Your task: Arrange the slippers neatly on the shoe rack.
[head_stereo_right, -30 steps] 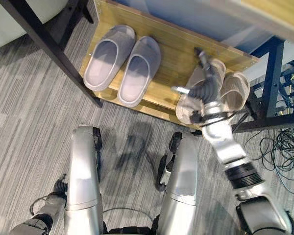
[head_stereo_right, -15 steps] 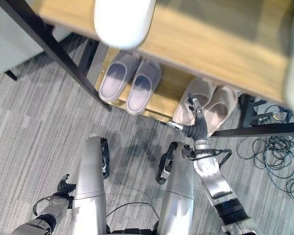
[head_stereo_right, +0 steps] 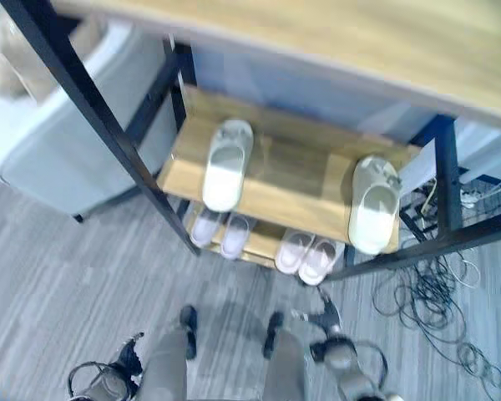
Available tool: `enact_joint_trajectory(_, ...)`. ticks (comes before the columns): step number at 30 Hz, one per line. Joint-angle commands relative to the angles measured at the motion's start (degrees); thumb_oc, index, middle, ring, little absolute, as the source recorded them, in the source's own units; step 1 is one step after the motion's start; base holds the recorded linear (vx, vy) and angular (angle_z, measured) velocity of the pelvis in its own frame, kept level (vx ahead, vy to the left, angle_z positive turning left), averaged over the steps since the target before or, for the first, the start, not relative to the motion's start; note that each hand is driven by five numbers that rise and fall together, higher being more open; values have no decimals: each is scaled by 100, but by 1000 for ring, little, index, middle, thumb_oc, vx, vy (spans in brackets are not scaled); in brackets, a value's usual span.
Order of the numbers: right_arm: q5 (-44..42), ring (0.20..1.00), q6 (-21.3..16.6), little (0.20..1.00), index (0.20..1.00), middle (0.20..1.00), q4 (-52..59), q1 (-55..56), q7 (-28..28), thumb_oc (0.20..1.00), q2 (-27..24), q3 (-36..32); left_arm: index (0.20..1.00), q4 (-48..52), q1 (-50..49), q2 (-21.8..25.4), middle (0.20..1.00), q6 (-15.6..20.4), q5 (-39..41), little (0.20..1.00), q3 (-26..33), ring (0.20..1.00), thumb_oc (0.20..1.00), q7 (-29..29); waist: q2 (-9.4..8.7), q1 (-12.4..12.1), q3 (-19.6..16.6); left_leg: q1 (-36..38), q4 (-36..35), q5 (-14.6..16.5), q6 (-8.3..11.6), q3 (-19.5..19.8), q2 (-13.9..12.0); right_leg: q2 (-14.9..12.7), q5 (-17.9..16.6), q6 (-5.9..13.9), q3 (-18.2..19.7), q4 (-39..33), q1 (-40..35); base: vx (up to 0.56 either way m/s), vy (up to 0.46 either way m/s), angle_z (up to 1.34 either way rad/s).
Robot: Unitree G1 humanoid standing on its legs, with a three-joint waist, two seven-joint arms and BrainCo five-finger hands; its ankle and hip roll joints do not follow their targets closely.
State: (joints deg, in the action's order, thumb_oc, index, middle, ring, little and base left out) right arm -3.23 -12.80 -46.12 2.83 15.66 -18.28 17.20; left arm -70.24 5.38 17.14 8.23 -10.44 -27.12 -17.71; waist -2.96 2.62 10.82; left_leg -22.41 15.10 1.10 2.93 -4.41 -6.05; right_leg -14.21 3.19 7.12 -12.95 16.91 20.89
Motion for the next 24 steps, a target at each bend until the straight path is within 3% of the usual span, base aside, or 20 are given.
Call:
enact_joint_trajectory(1, -161, 1000, -149, 1000, 1000, 1000, 498, -573, 3, 1000, -335, -173, 1000, 537, 369, -193, 1000, 483, -634, 1000, -205, 1000, 1000, 182, 59, 37, 582, -94, -147, -6, 222, 156, -183, -45, -152, 150, 109, 147, 291, 159, -71, -25)
enact_joint_trajectory(6, -86, 1000, -120, 1000, 1000, 1000, -182, -388, -142, 1000, -305, -183, 1000, 671, 238, -316, 1000, 580, -975, 1000, -522, 1000, 1000, 302, 194, 112, 189, 864, -1030, -241, 282, -109, -242, 154, -421, 217, 191, -740, -464, 142, -104, -24)
enact_joint_trajectory(11, -72, 1000, -89, 1000, 1000, 1000, -499, -176, -270, 1000, -239, -249, 1000, 1081, 127, -366, 1000, 709, -1104, 1000, -818, 1000, 1000, 493, 303, 169, -116, 1452, -1455, -310, 305, -243, -231, 298, -439, 241, 269, -1090, -933, 129, -101, -14)
enact_joint_trajectory(14, -55, 1000, -70, 1000, 1000, 1000, -524, -20, -336, 1000, -243, -280, 1000, 1698, 59, -243, 1000, 777, -1138, 1000, -1013, 1000, 1000, 673, 365, 180, -219, 1691, -1613, -330, 309, -282, -223, 374, -442, 235, 315, -1243, -1138, 106, -82, -5)
enact_joint_trajectory(16, -210, 1000, -33, 1000, 1000, 1000, -844, 104, -457, 1000, -146, -385, 1000, 2789, -130, 10, 1000, 978, -1100, 1000, -1254, 1000, 1000, 1111, 474, 178, -379, 1982, -1849, -374, 329, -327, -213, 475, -446, 233, 342, -1536, -1433, 115, -122, -6)
enact_joint_trajectory(24, -296, 1000, 9, 1000, 1000, 1000, -1015, 218, -417, 1000, -55, -519, 1000, 4164, -149, 385, 1000, 1091, -1158, 1000, -1393, 1000, 1000, 1416, 674, 243, -490, 2161, -2010, -362, 365, -431, -184, 564, -526, 250, 384, -1972, -1733, 36, -44, -11)
